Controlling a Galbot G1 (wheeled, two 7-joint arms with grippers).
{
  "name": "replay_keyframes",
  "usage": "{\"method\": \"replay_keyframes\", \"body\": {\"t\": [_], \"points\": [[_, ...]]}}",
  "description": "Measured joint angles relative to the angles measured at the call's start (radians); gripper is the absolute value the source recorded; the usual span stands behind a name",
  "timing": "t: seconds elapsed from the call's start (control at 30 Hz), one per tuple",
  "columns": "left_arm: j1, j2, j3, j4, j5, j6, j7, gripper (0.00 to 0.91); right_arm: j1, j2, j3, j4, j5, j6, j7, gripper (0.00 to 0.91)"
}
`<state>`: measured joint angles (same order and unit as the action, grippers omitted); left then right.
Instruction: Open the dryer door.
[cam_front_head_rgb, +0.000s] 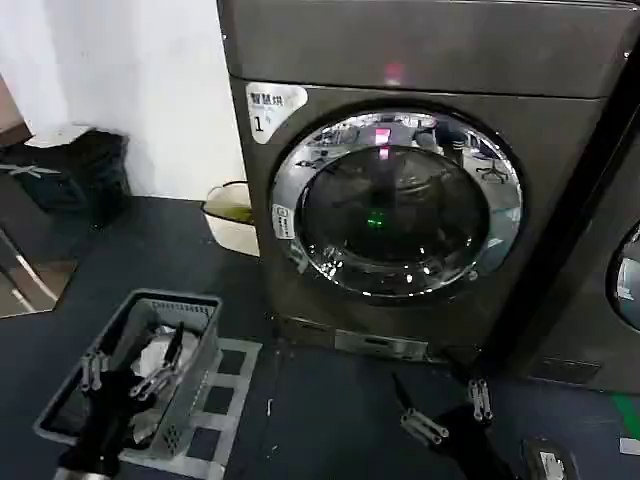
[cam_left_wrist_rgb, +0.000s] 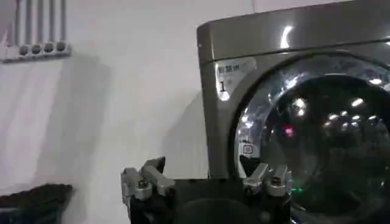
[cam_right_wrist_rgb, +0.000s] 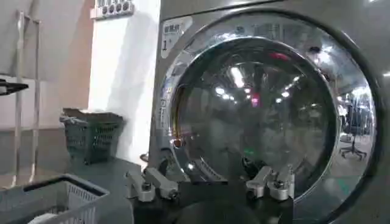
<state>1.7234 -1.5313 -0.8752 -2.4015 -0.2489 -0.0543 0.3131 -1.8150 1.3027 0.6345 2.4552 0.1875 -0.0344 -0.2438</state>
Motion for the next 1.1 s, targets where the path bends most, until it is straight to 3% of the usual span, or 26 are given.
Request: {"method": "replay_keyframes", "body": {"t": [0.23, 0.57, 0.77, 0.9, 1.1], "points": [[0.012, -0.001, 0.013, 0.004, 0.002, -0.001, 0.005, 0.907, 0.152, -0.110, 0.053, -0.067, 0.166, -0.064, -0.051, 0.907], [0.015, 0.017, -0.001, 0.036, -0.031, -0.005, 0.010, 0.907, 0.568, -0.335, -0.082, -0.349, 0.390, -0.087, -0.106, 0.907], [0.033, -0.003, -0.046, 0.036, -0.052, -0.021, 0.032, 0.907, 0.848, -0.359, -0.294, -0.487, 0.413, -0.106, -0.111, 0.907], [0.049, -0.019, -0.063, 0.036, -0.042, -0.025, 0.031, 0.907, 1.012, -0.337, -0.432, -0.584, 0.401, -0.152, -0.108, 0.907], [0.054, -0.030, -0.070, 0.033, -0.041, -0.023, 0.029, 0.907, 1.193, -0.290, -0.585, -0.729, 0.391, -0.149, -0.100, 0.907]]}}
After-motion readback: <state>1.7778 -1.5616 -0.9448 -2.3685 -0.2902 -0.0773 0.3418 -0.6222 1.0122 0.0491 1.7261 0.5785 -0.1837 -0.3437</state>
